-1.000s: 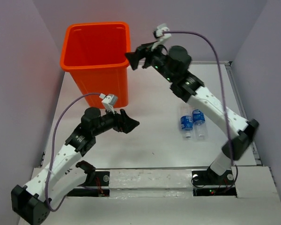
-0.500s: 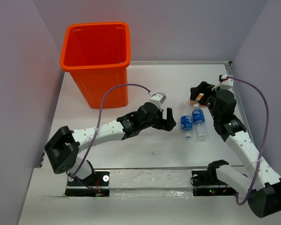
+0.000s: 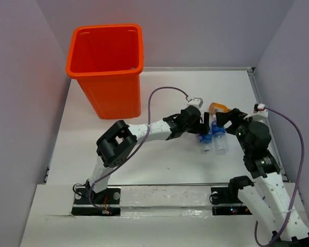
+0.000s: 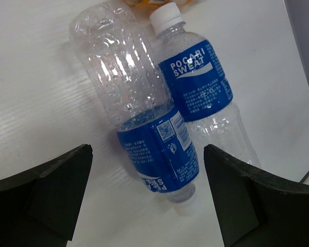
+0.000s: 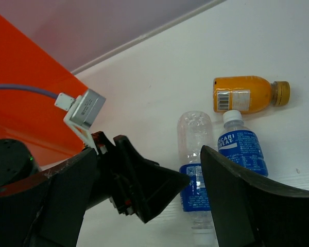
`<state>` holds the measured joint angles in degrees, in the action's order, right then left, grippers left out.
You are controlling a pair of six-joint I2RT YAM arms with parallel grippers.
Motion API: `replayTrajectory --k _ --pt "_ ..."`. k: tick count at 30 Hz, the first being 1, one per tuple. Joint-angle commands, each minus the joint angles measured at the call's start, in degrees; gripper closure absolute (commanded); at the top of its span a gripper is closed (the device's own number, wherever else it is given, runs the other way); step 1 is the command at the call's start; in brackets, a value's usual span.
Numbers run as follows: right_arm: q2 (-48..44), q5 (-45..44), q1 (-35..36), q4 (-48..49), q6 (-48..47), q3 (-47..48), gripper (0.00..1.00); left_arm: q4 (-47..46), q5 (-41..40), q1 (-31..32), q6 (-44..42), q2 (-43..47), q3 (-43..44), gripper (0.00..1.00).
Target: Put the plastic bottles in the bin
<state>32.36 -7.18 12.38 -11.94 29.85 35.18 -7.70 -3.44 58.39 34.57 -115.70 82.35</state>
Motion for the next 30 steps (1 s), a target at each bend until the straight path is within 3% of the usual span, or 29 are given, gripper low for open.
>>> replayTrajectory --k 1,15,18,19,23,30 --pt "-2.9 1.9 -0.2 -3.7 0.0 1.1 0.14 2.2 -4.1 -0.1 -0.7 -2.8 7.6 0.01" --pt "-8.3 4.8 -0.2 -7.7 4.3 -4.5 0.09 5.8 -5.4 -3.4 -3.2 -13.6 16.9 0.02" --pt "-7.1 3.3 -0.2 -9.0 5.0 -4.9 0.08 5.7 -6.1 -4.5 -4.5 -13.3 15.8 0.11" --pt "-6.1 2.9 -0.2 -9.0 5.1 -5.1 0.08 5.8 -6.3 -4.8 -4.9 -12.7 15.4 0.18" --pt "-3.1 -2.4 -0.2 -9.5 5.0 -4.3 0.07 3.8 -8.2 -5.8 -5.4 -9.1 8.3 0.24" --pt "13.3 -9.4 -0.7 -7.2 4.5 -2.1 0.05 -5.0 -7.5 -5.7 -4.6 7.2 -14.4 0.31"
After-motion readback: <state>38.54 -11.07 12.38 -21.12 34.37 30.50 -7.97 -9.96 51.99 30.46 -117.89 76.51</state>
